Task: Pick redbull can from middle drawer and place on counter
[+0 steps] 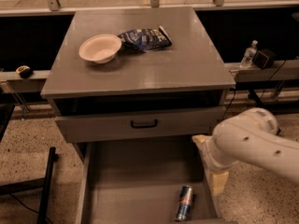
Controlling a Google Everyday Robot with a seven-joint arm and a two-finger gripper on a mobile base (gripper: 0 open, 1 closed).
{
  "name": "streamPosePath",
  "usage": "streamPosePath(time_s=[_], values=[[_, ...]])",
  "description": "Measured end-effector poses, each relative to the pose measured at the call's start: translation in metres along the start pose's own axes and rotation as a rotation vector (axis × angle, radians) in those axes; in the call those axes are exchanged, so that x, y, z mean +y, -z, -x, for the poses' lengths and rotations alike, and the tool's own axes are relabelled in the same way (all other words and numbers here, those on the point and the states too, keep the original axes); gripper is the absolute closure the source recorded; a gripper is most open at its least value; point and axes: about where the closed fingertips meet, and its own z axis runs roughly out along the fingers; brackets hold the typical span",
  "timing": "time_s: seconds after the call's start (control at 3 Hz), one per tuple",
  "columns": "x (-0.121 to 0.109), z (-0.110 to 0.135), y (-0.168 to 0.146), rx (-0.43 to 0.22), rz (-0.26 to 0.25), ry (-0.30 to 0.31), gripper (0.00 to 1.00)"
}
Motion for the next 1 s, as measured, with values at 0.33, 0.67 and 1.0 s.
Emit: streamPosePath(time_s=[0.33,0.67,1.0], values=[[0.011,0.012,-0.067,-0.006,0.046,0.163,0.00],[0.012,0.011,-0.074,-0.001,0.050,0.184,0.00],[0.005,0.018,-0.083,-0.078,0.051,0.146,0.00]])
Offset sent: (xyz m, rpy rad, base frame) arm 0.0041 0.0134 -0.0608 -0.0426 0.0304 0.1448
